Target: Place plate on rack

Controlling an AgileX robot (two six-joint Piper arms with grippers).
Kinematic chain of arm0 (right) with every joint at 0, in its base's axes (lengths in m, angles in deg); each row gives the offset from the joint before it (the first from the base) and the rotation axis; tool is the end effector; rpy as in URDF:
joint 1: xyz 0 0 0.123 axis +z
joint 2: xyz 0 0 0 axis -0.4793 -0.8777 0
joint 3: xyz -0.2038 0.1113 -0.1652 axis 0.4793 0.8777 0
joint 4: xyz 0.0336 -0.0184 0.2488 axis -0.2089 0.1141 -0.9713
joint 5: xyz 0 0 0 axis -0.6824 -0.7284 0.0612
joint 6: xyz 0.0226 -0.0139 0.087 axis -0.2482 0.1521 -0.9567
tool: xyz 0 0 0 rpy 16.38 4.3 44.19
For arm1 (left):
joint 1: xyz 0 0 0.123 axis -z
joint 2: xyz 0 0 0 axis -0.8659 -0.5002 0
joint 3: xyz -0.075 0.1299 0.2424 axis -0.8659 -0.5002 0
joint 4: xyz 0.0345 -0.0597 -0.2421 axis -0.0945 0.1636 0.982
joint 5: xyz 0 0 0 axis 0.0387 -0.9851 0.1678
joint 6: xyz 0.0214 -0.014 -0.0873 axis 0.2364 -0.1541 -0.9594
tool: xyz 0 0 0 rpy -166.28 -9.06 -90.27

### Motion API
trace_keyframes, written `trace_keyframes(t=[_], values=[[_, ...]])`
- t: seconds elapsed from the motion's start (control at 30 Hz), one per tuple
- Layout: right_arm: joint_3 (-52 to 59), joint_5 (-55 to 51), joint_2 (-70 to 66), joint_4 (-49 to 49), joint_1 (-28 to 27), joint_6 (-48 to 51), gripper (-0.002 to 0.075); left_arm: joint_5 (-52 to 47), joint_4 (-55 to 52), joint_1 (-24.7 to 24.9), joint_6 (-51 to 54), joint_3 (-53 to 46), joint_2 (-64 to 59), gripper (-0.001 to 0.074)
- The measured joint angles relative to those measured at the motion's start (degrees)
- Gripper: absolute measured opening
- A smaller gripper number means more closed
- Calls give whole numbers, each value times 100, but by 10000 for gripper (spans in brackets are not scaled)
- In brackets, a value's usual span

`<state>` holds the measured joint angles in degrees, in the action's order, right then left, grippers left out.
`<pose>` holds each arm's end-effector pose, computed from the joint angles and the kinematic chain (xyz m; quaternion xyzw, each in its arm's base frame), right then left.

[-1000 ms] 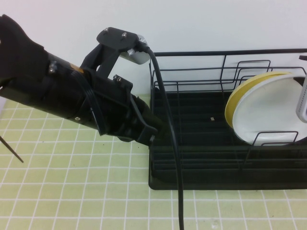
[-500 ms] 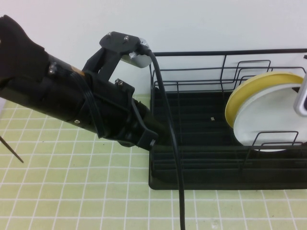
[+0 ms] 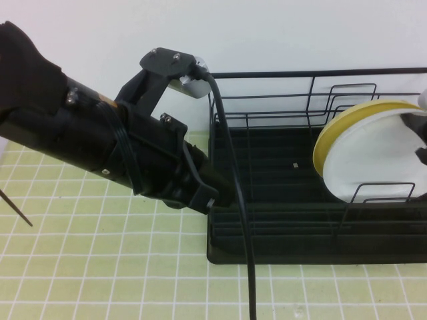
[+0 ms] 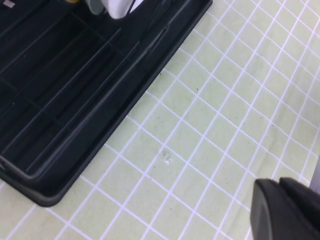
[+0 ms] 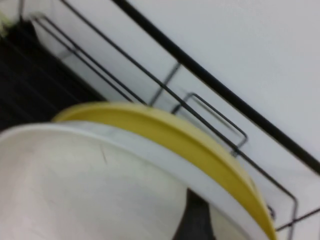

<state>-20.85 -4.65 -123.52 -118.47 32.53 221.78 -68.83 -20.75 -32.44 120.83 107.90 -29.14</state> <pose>0.3053 0.0330 0.2784 -0.2853 0.7904 -0.0711 0.5375 0.2257 -0.1774 0.3689 0.3791 0.8257 -0.3333 0.2517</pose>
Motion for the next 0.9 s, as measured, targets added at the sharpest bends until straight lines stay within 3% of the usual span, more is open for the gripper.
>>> trace_keyframes(t=[0.6, 0.9], values=[[0, 277, -499, 0, 0, -1517, 540, -204, -11, 0, 42, 0, 0, 0], [501, -414, -499, 0, 0, -1343, 540, -204, -22, 0, 110, 0, 0, 0]])
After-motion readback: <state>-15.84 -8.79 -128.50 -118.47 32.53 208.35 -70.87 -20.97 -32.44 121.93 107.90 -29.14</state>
